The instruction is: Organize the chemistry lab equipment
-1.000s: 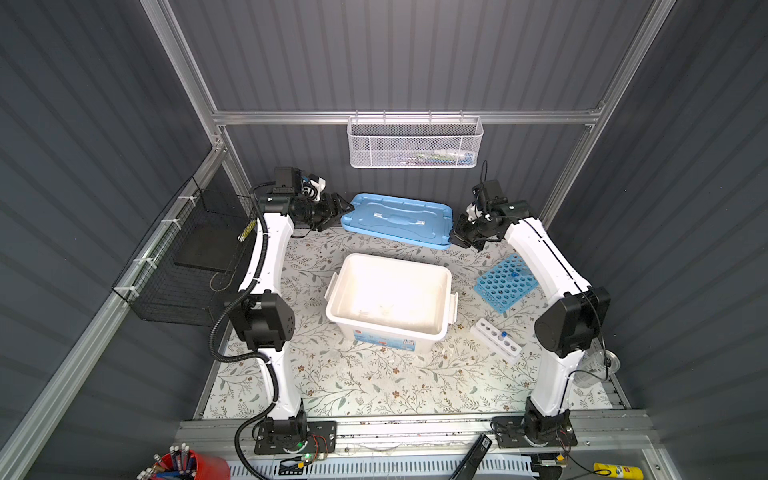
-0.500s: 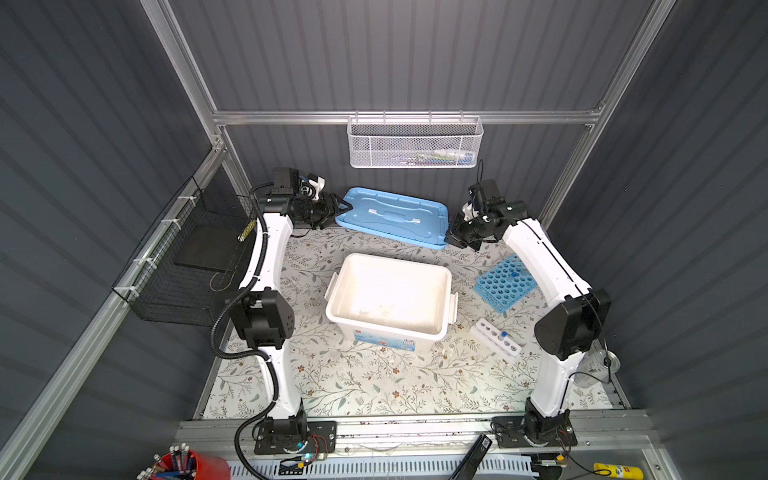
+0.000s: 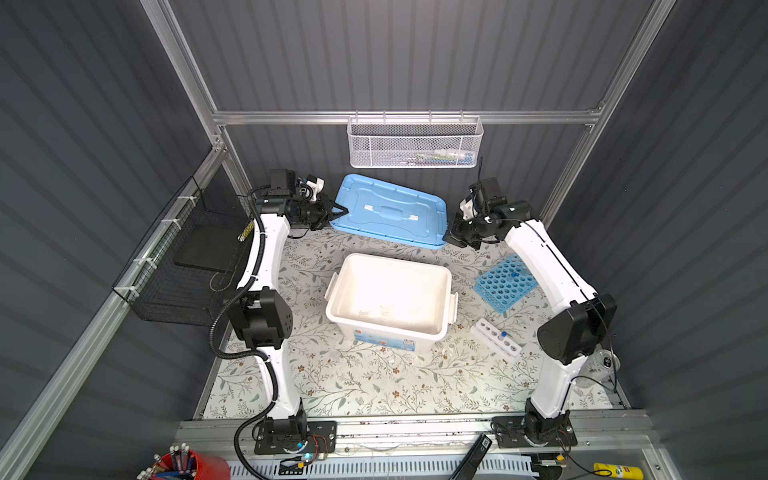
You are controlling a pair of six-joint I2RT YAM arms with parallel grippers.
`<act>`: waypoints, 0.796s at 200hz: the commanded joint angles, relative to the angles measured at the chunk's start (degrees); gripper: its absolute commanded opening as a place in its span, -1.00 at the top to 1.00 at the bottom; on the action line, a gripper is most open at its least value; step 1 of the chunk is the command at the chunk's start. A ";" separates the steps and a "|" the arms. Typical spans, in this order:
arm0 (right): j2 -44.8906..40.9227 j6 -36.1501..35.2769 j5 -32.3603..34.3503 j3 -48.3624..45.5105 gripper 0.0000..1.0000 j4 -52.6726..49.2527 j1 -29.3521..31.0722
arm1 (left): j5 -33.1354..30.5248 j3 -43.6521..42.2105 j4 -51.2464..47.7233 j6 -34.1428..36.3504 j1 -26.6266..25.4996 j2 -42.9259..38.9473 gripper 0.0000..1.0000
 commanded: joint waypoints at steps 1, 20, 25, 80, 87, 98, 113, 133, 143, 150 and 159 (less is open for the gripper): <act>-0.68 -3.29 -6.15 3.68 0.91 3.46 1.19 | -0.55 -0.04 -3.08 5.72 -0.79 -2.91 0.85; -0.26 -4.15 -5.88 5.52 0.59 2.02 1.02 | -2.81 -0.72 -3.69 9.00 -0.70 -4.90 0.88; -0.23 -4.43 -5.61 6.04 0.47 1.56 0.96 | -3.42 -1.01 -3.72 9.90 -0.78 -5.35 0.88; 0.57 -10.16 -4.34 9.70 0.05 -2.42 0.05 | -6.83 -6.82 -1.06 12.55 -0.78 -10.96 0.89; 0.39 -11.09 -3.85 9.79 0.02 -2.64 0.01 | -7.35 -8.27 -0.09 12.43 -0.77 -12.05 0.89; 0.25 -12.63 -3.09 10.06 0.00 -3.20 0.02 | -7.37 -10.06 1.23 12.37 -0.78 -13.62 0.89; 0.41 -14.64 -3.09 10.80 -0.02 -4.31 0.13 | -6.98 -11.64 3.03 11.86 -0.79 -14.74 0.89; 0.52 -18.60 -3.19 11.60 -0.04 -6.34 0.94 | -5.47 -13.29 6.54 10.74 -0.79 -16.12 0.89; 0.07 -21.13 -3.04 11.51 -0.06 -7.05 1.72 | -5.09 -13.51 8.39 9.92 -0.74 -16.61 0.89; -0.49 -22.93 -0.42 11.37 -0.07 -7.49 2.71 | -4.91 -13.38 9.27 9.62 -0.79 -16.93 0.88; -1.20 -25.49 2.85 11.12 -0.08 -7.92 4.35 | -4.37 -12.80 10.01 8.63 -0.75 -16.93 0.88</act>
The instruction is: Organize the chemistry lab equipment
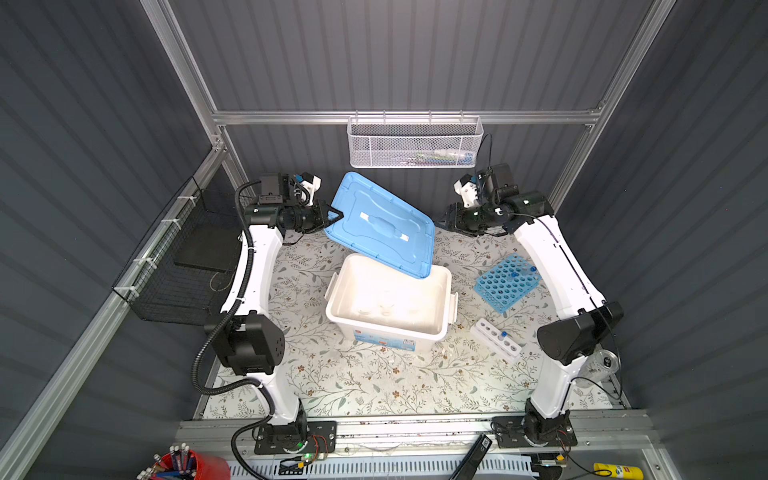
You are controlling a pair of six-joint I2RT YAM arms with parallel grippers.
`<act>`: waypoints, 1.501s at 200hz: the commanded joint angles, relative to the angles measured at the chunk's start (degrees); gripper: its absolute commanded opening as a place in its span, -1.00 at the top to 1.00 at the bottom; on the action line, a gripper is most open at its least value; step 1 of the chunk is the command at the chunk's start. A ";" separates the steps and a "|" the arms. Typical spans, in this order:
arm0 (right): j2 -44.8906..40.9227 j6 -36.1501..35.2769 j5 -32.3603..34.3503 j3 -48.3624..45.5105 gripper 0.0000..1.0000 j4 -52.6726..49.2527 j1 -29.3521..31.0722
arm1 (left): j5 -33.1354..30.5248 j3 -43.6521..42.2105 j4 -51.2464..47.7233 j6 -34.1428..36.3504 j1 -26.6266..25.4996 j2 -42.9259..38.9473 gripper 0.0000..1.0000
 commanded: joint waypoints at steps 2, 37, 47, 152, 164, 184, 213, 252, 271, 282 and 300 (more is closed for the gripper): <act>-1.46 -9.15 6.38 0.57 -0.09 -3.41 3.75 | 2.57 0.71 6.08 -1.60 -0.23 -2.46 0.88; -1.97 -19.25 22.61 -0.09 -0.11 -4.28 13.82 | 3.63 4.75 3.12 -4.63 -0.20 -0.63 0.89; -1.72 -21.66 26.48 -0.26 -0.12 -3.75 16.96 | 3.55 4.68 2.89 -5.38 -0.23 -0.92 0.89; 1.15 -31.49 48.61 -2.76 -0.19 -0.59 34.31 | 3.37 8.30 -10.38 -11.06 -0.20 0.52 0.88; 1.20 -31.63 49.47 -2.24 -0.19 -0.68 35.28 | 3.15 8.38 -11.09 -11.35 -0.20 0.77 0.89; 1.01 -32.13 51.56 -2.83 -0.23 -0.91 36.73 | 2.96 9.22 -12.49 -12.23 -0.20 1.25 0.89; 2.20 -34.11 57.67 -5.67 -0.23 0.96 36.67 | 4.42 10.82 -15.19 -12.94 -0.19 0.85 0.88; 2.95 -35.66 61.67 -8.28 -0.23 5.17 36.25 | 5.71 10.98 -16.82 -14.83 -0.20 0.87 0.87; 2.70 -38.46 64.18 -10.61 -0.16 9.74 35.96 | 7.14 10.62 -16.96 -15.65 -0.19 0.77 0.85; 3.08 -40.01 65.69 -10.67 -0.09 11.24 35.87 | 7.02 10.70 -17.81 -15.15 -0.20 0.80 0.83; 3.91 -41.07 66.79 -9.74 0.21 11.47 35.89 | 7.06 10.58 -18.44 -14.81 -0.19 0.79 0.78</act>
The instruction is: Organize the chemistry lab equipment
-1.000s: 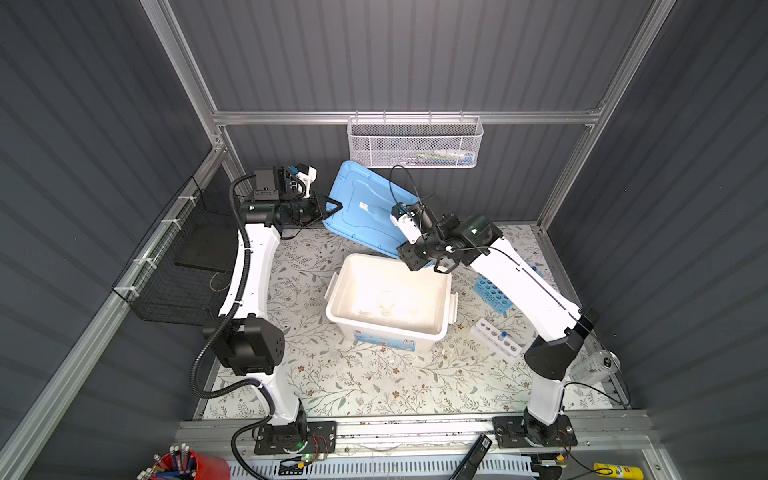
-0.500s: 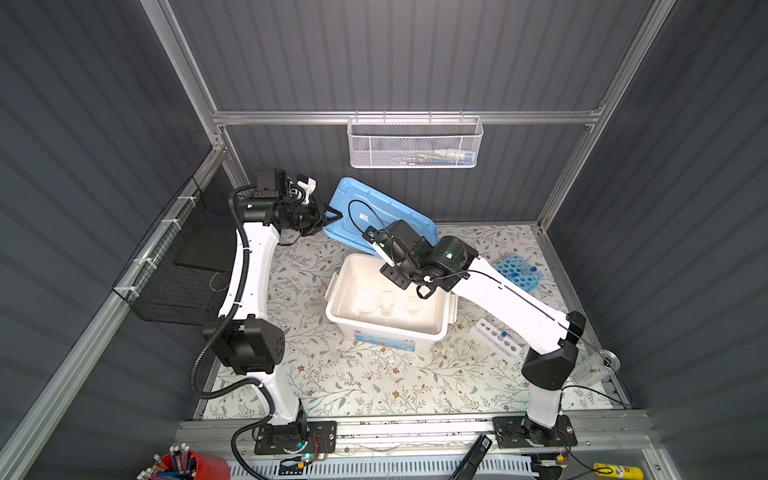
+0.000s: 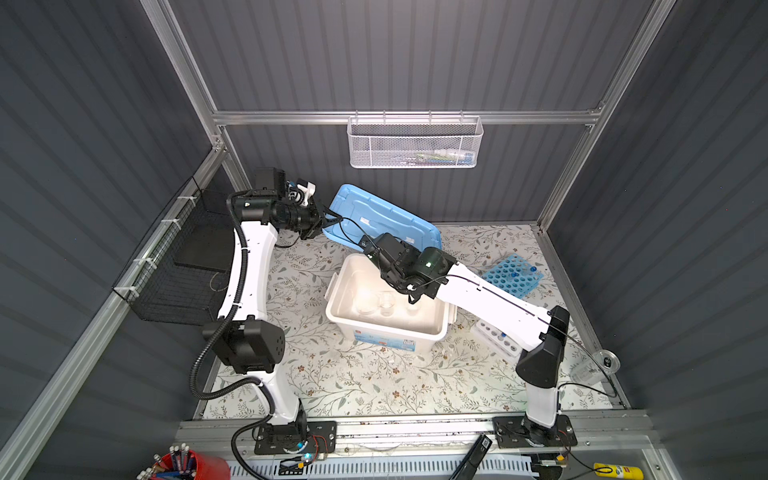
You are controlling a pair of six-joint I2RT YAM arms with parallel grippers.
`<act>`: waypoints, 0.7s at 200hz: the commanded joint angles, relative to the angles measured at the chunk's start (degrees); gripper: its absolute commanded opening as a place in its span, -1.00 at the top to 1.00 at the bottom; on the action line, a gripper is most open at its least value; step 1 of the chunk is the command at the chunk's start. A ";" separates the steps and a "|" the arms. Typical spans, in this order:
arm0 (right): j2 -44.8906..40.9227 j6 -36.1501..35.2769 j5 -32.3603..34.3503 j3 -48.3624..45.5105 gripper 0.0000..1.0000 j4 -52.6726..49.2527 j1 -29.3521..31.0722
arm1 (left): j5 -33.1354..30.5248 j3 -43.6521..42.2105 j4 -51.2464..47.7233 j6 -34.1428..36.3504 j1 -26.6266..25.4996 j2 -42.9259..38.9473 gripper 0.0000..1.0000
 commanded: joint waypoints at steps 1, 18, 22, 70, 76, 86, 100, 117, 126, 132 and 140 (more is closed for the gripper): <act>1.32 -3.47 4.03 0.24 0.23 2.96 -0.16 | 4.20 1.44 -1.32 -1.50 -0.19 -0.29 0.78; 0.93 -3.69 3.67 -0.22 0.48 3.24 -0.04 | 4.27 0.81 -0.43 -2.08 -0.19 -0.66 0.71; 0.84 -3.74 3.87 -0.34 0.53 3.21 0.01 | 4.27 0.55 -0.15 -2.34 -0.14 -0.79 0.68; -1.96 -0.47 -1.84 3.99 0.88 -2.59 -0.32 | 3.72 -0.60 6.08 -2.86 0.53 -2.61 -0.93; -2.34 0.27 -4.03 5.26 0.89 -4.26 -0.60 | 3.76 -0.44 7.13 -2.87 0.87 -2.78 -0.99; -2.86 1.88 -6.98 7.69 0.90 -6.87 -1.25 | 3.98 0.22 8.06 -2.57 1.54 -2.86 -1.00; -3.56 3.45 -11.99 10.91 0.92 -9.96 -2.65 | 3.23 0.93 8.30 -1.96 2.45 -2.93 -0.99; -3.03 5.66 -20.29 17.67 0.91 -15.91 -5.13 | 3.53 0.39 9.42 -1.20 3.51 -3.44 -1.00; -1.26 7.34 -25.88 23.72 0.90 -20.99 -6.76 | 3.66 -0.24 10.28 -0.46 4.04 -3.93 -1.00; -1.01 8.03 -28.62 25.67 0.91 -22.46 -7.71 | 3.29 -0.47 10.49 0.25 4.40 -4.24 -0.99; -2.70 8.53 -32.93 24.35 0.89 -22.09 -8.79 | 2.65 -0.55 10.46 1.50 4.95 -4.63 -0.99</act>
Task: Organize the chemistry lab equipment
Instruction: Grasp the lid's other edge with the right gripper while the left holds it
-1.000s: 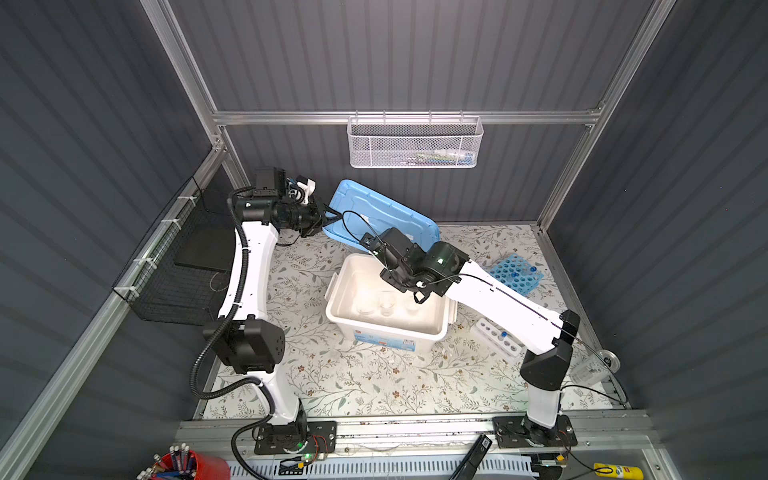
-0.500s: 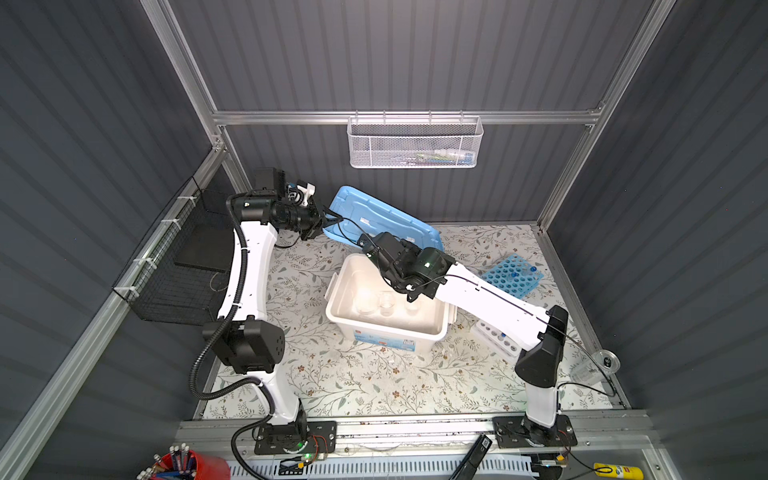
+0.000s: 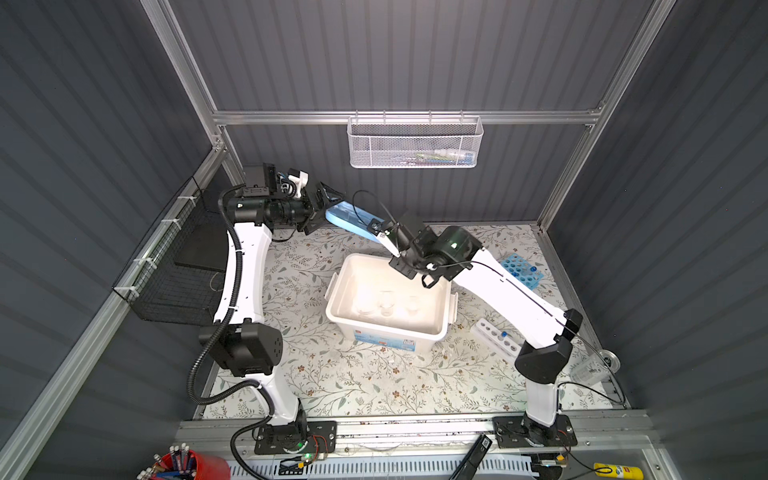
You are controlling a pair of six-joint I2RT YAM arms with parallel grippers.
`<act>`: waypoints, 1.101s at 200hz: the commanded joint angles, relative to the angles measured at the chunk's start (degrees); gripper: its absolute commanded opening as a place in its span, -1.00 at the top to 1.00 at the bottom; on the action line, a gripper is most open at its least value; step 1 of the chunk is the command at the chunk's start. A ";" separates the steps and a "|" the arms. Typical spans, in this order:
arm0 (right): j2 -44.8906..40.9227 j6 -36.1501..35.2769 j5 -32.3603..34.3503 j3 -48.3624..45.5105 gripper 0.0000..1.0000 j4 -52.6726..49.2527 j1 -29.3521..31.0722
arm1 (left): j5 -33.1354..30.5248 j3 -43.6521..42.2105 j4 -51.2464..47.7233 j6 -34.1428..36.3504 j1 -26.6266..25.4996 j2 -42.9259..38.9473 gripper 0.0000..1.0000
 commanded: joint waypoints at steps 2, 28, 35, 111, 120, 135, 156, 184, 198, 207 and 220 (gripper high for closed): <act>-3.30 7.81 -14.69 5.42 0.89 -4.42 -4.21 | -0.50 -0.19 1.18 4.48 2.01 -2.83 -0.99; -4.38 8.99 -17.99 5.65 0.90 -7.10 -5.45 | -2.47 -1.02 2.36 7.27 3.39 -3.75 -1.00; -4.99 9.05 -18.78 4.67 0.91 -6.91 -5.59 | -2.07 -1.57 3.14 7.47 3.57 -3.85 -0.99; -6.67 10.32 -32.34 2.34 0.92 -5.81 -9.46 | -0.30 -15.17 18.46 14.22 3.58 -10.04 -0.99; -6.48 10.32 -33.00 2.75 0.92 -6.28 -9.67 | 0.68 -16.85 20.16 14.75 3.58 -10.58 -1.00; -6.83 10.26 -34.14 2.49 0.92 -6.54 -9.89 | 2.74 -18.87 22.86 14.74 3.58 -11.11 -1.00; -8.35 10.75 -36.36 0.98 0.92 -5.48 -10.60 | 6.47 -20.82 26.00 14.46 3.58 -11.65 -0.99; -11.23 12.30 -42.07 -1.87 0.91 -2.51 -12.58 | 9.77 -20.93 25.36 16.21 3.58 -12.28 -0.99; -12.24 13.21 -46.54 -2.79 0.91 -1.13 -13.74 | 11.48 -21.13 25.04 16.50 3.58 -12.60 -0.99; -12.72 13.74 -48.66 -3.42 0.90 -0.23 -14.40 | 11.76 -21.69 24.94 16.73 3.58 -13.20 -1.00; -12.74 14.60 -52.56 -3.51 0.89 0.13 -15.70 | 11.68 -22.63 24.78 17.23 3.58 -14.05 -1.00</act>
